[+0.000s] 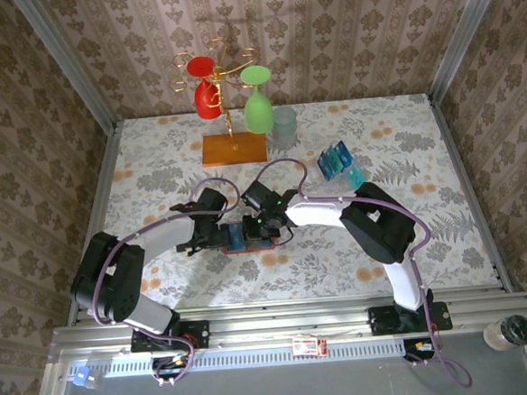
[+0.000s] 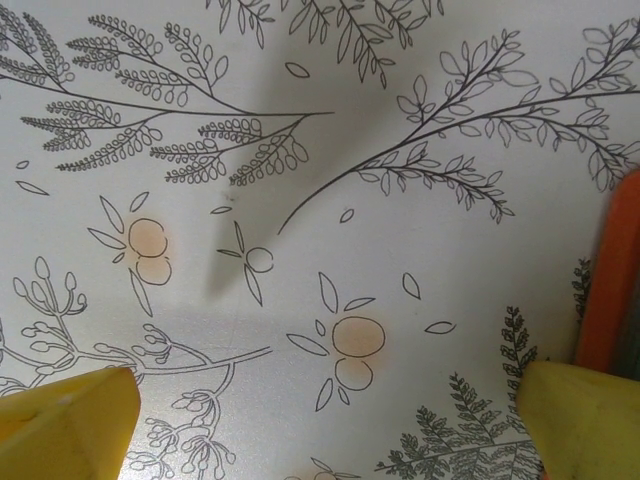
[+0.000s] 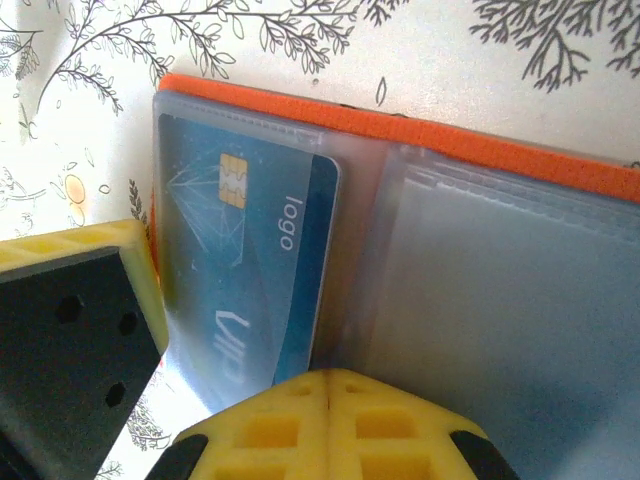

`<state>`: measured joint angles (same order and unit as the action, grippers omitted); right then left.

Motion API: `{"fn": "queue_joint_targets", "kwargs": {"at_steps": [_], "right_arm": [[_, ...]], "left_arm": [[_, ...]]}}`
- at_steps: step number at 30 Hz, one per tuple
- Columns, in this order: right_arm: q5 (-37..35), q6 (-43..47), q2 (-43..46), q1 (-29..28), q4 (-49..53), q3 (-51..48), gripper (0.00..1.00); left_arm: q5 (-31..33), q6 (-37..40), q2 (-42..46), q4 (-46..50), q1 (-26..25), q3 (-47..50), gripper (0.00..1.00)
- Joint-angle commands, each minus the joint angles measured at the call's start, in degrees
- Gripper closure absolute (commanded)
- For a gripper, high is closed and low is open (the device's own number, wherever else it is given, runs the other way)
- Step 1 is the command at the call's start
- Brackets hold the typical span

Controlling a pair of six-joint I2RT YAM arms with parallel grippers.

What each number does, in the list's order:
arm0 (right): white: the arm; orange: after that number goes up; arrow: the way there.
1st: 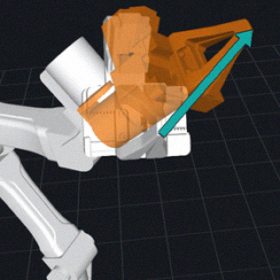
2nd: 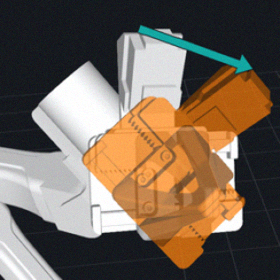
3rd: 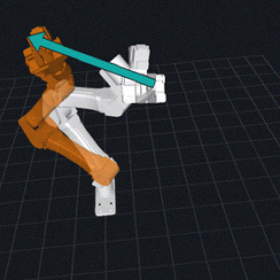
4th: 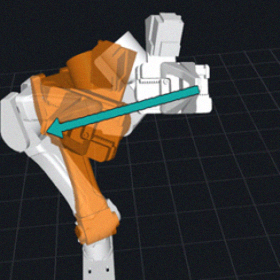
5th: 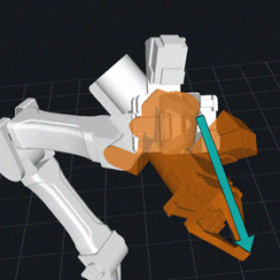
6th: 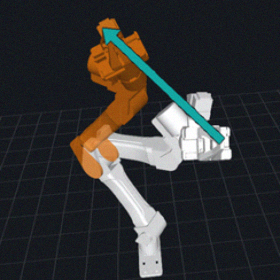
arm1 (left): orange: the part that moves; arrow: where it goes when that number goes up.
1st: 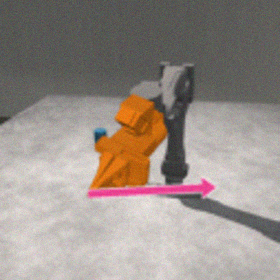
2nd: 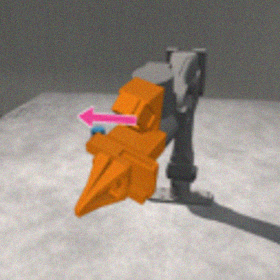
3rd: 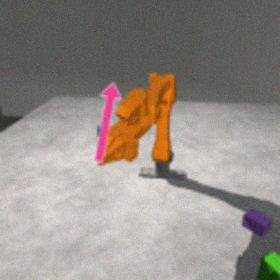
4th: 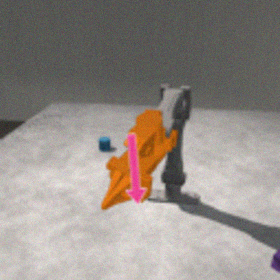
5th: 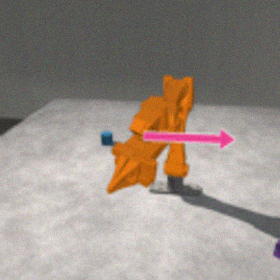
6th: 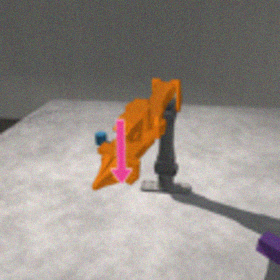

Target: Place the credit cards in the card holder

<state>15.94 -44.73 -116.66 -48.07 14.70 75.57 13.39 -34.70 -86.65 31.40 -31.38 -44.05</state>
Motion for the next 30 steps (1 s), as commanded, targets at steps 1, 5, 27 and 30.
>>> {"fn": "queue_joint_targets", "kwargs": {"at_steps": [1,5,27,30], "right_arm": [[1.6,0.7,-2.5,-1.3,1.5,2.4,0.98],[1.7,0.8,-2.8,-1.5,2.0,2.6,0.98],[-0.8,1.1,3.7,-0.9,2.9,-0.8,0.98],[-0.5,0.9,2.7,-1.0,2.7,-0.1,0.98]], "left_arm": [[-2.1,0.2,-2.6,-2.3,-1.3,0.9,0.00],[-2.5,0.1,-1.9,-2.1,-1.5,0.6,0.00],[-3.0,1.0,6.4,3.0,3.8,0.9,0.00],[-3.0,1.0,6.2,2.6,3.8,1.3,0.00]]}}
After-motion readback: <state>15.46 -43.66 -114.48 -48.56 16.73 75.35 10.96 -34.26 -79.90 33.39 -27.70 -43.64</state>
